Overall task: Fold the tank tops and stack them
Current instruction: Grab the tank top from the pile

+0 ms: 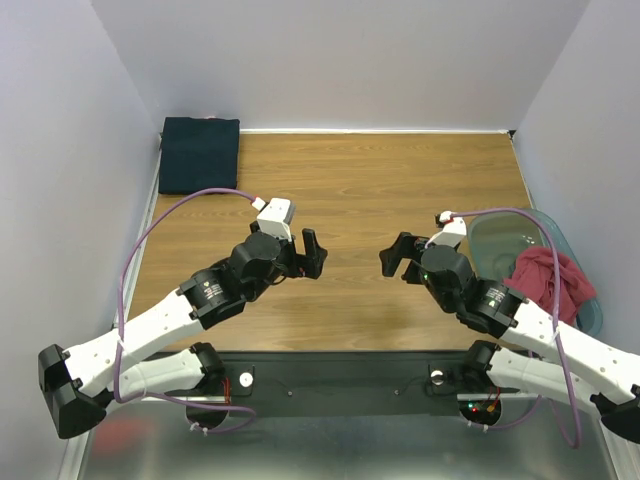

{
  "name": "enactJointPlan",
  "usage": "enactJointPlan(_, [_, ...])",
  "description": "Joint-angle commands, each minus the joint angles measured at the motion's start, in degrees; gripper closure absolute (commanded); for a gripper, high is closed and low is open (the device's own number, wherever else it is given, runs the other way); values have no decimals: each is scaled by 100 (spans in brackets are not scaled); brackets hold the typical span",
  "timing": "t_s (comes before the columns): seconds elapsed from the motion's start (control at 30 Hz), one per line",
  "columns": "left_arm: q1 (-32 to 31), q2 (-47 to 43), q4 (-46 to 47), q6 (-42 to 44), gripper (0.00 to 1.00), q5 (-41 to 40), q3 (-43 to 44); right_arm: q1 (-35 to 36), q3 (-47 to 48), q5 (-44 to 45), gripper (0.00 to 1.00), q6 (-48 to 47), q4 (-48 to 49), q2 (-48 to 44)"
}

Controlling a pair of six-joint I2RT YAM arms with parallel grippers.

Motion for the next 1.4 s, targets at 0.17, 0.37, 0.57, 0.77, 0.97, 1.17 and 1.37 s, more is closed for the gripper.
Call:
enactJointPlan(0.17, [-34,28,220,-17,2,97,157,-44,-85,55,0,-26,88,-34])
enactJointPlan(0.37, [-34,-7,-8,-17,1,88,385,-44,107,168,0,27,1,212])
enactJointPlan(0.57, [-34,-51,-176,-52,2,395,526,-53,512,1176,0,711,-860,580])
enactJointPlan(0.77, [-34,-112,17,-43,2,799,378,-1367,1118,754,0,951,-1555,1177])
enactJointPlan(0.97, [-26,-86,9,97,2,1222,447,-3600,1944,310,0,283,-1696,2057])
enactJointPlan(1.17, [-34,-86,-105,159,1,1494,570,-5894,2244,319,0,-201,-1766,2426])
enactJointPlan(1.37, [-34,-51,-298,317,2,1618,562,-7373,1796,-70,0,-53,-1696,2830])
